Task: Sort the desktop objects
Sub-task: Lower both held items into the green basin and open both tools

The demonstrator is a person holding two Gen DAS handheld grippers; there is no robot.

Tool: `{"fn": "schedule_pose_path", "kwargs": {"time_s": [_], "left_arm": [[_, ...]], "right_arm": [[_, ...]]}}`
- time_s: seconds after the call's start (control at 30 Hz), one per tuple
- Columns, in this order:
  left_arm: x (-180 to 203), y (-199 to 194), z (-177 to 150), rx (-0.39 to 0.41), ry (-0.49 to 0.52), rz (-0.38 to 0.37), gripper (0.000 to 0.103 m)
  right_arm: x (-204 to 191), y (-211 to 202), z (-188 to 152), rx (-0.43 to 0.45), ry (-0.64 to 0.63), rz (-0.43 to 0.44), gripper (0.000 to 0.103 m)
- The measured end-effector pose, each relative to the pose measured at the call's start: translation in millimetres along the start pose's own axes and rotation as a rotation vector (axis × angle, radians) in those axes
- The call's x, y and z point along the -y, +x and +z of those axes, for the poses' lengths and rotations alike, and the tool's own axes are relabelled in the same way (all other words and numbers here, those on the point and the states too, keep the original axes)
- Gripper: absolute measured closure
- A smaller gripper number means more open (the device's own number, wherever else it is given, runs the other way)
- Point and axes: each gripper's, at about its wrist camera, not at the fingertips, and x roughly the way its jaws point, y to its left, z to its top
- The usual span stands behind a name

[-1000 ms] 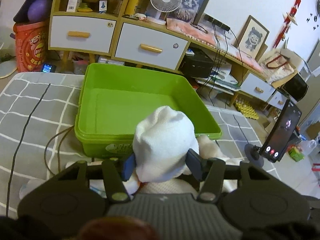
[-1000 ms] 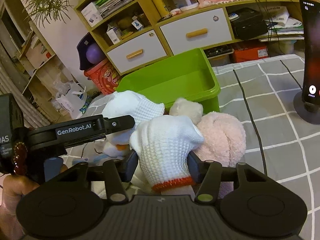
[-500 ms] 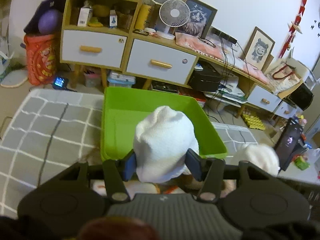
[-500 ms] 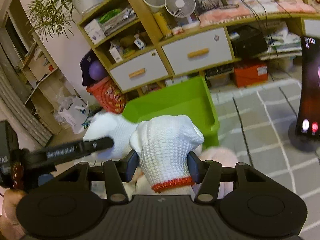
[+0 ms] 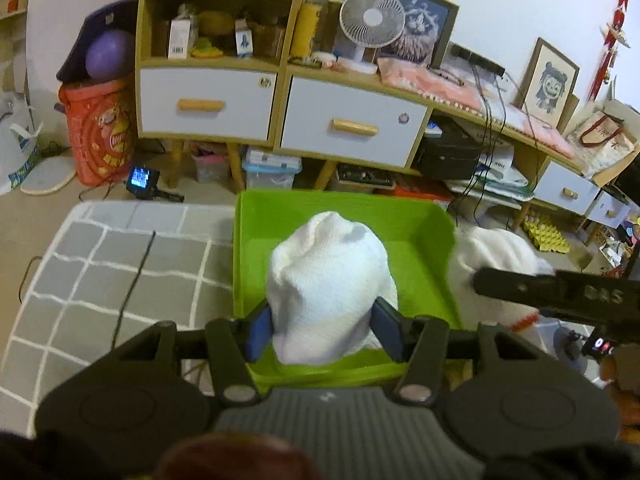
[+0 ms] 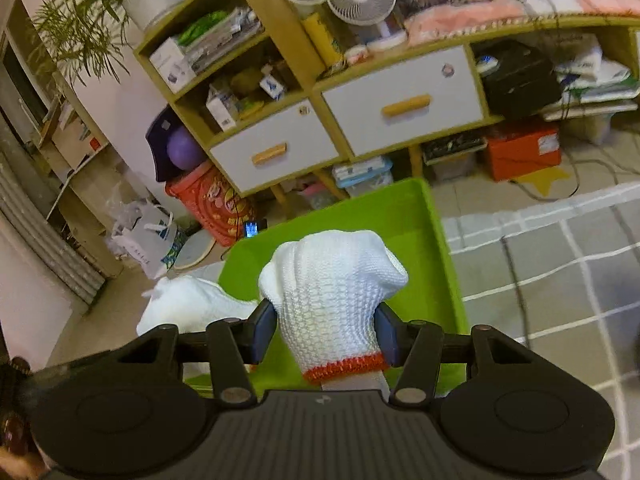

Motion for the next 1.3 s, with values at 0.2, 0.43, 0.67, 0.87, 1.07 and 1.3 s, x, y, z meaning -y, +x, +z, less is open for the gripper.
{"fn": "schedule_pose_path", "kwargs": {"time_s": [0.2,0.43,0.67,0.87,1.07,1.3], "left_arm": [[-0.2,17.6,-13.1,-0.006,0.015,0.014,0.051],[1.8,32.4,-23.6,-0.024,0.033,0.024,0.051],[-1.0,31.5,-24.9,-0.018,0.033,0.024,0.051],[-1.0,32.7,-26.0,-0.018,0.031,0.013,0.049],[-1.5,31.5,-25.9,-0.016,0.018,-0.002,0.047],[-2.8,23.6,-24.5,0.004,0.005,-0.017,0.031]], "right_arm": [[6.3,36.0,-6.4,-0.045,0.011,0.046,0.05],[5.0,52.6,-11.6,-0.057,-0.012,0.087,0.05],[6.8,58.6,-16.7,-0.064,-0.012,0.112,0.05],[6.5,57.7,-17.0,-0.059,-0.018,0.116,0.049],[5.0,57.1,-18.2,-0.061,-0.019,0.114,0.047],[7.1,52.4,-17.5,-0.057,-0.007,0.116,0.044]]}}
